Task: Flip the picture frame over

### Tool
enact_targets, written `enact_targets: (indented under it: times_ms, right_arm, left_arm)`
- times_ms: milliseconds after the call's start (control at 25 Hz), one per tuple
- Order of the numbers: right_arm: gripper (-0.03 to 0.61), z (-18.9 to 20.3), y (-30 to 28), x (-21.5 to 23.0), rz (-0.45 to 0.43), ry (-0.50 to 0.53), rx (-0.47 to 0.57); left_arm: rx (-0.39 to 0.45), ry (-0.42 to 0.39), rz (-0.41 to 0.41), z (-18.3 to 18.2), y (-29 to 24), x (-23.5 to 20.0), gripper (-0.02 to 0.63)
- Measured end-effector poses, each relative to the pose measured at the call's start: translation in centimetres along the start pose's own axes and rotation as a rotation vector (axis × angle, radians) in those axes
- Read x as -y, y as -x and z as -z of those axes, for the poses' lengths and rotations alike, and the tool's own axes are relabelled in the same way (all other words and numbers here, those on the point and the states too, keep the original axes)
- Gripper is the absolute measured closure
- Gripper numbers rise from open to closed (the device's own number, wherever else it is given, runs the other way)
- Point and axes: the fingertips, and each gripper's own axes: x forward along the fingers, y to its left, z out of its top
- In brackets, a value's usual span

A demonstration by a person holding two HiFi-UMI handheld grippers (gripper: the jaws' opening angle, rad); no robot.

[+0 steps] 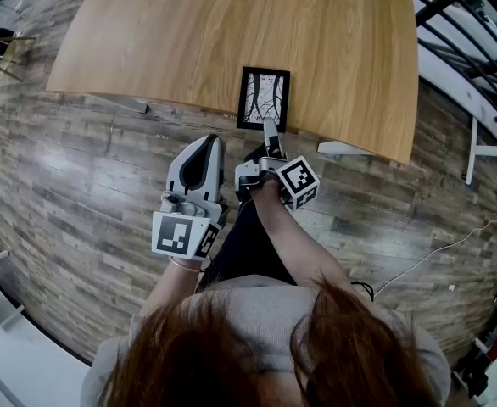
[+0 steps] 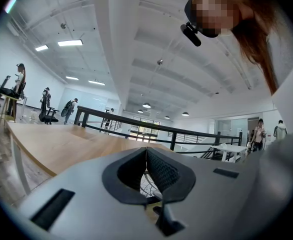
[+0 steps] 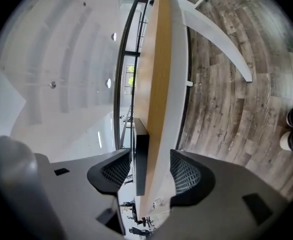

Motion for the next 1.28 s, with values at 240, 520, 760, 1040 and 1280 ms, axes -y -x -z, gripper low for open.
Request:
enact_targets:
  times_ms: [240, 520, 760, 1040, 1280]
  right_arm:
    - [0.348, 3.8, 3.7, 0.8, 0.002, 0.085, -0.216]
    - [0.350, 5.2, 8.3, -8.5, -0.225, 0.214, -0.390]
    - [0.351, 2.1, 10.0, -20.0, -0.461, 0.645, -0.264]
    - [0.385, 0.8, 11.2, -27.1, -0.532, 1.200, -0.112]
    - [0.563, 0.4, 11.2, -26.1, -0.453, 1.447, -0.050]
  left_arm:
    - [0.042, -0.011, -0.028, -0.8, 0.4, -0.3, 0.606]
    - [0.118, -0.024, -0.023, -3.9, 0.9, 0.2, 0.605]
    - [0.193, -0.042, -0.003, -7.4, 0.6, 2.1, 0.605]
    - [0.204, -0.036, 0.041, -8.7, -0.4, 4.9, 0.605]
    - [0.192, -0.039, 0.071, -8.6, -0.7, 6.4, 0.606]
